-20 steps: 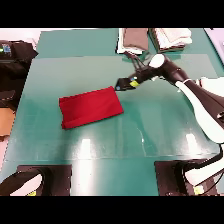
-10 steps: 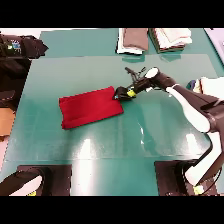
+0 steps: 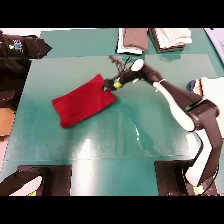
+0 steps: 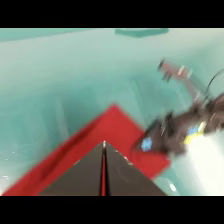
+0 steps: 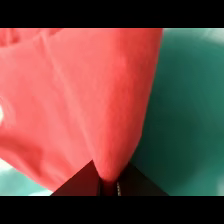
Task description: Fold the shirts.
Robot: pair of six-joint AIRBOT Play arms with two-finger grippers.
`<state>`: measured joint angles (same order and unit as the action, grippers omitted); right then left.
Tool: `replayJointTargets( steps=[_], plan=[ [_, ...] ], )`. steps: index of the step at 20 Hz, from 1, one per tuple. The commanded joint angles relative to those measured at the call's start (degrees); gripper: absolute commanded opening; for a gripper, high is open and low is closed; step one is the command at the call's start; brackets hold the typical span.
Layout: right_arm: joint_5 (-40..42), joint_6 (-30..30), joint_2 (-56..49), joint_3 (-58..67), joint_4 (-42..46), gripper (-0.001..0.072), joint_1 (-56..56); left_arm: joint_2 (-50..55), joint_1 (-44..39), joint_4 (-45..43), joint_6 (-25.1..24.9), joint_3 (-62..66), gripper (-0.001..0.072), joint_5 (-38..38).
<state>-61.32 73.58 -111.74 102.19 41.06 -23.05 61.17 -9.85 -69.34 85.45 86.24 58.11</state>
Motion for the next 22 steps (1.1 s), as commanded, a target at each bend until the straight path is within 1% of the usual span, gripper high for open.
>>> replayJointTargets(
  steps=[1, 5, 8, 11, 13, 15, 18, 20, 22],
  plan=[
    [-1.6, 2.5, 5.9, 3.1, 9.6, 0.0015, 6.9, 0.0, -3.3, 0.6, 0.0, 0.0, 0.0032, -0.2],
    [-8.2, 5.6, 15.3, 3.1, 20.5, 0.0015, 21.2, 0.0, -11.1, 0.3, -0.2, 0.0, 0.0032, -2.8],
    [-12.8, 7.4, 20.6, 3.1, 27.0, 0.0015, 33.8, 0.0, -14.9, 0.4, -0.1, 0.0, 0.0032, -5.2],
    [-13.3, 7.4, 23.4, 3.1, 27.5, 0.0015, 47.1, 0.0, -16.5, 0.7, 0.0, 0.0, 0.0032, -6.2],
    [-12.8, 7.4, 23.6, 3.1, 27.3, 0.0015, 54.2, 0.0, -16.5, 1.2, 0.5, 0.0, 0.0033, -6.3],
    [-12.5, 7.4, 23.4, 3.1, 25.3, 0.0015, 59.5, 0.0, -16.5, 1.2, 1.8, 0.0, 0.0032, -6.2],
    [-9.8, 7.4, 23.4, 3.1, 21.7, 0.0015, 63.9, 0.0, -16.5, 1.2, 1.8, 0.0, 0.0032, -6.3],
    [-7.8, 7.3, 23.9, 3.3, 19.9, 0.0015, 64.7, 0.0, -16.5, 1.2, 2.5, 0.0, 0.0032, -6.2],
    [-7.1, 7.3, 23.9, 6.5, 19.9, 0.0015, 64.5, 0.0, -16.5, 1.2, 2.7, 0.0, 0.0032, -6.2]
  ],
)
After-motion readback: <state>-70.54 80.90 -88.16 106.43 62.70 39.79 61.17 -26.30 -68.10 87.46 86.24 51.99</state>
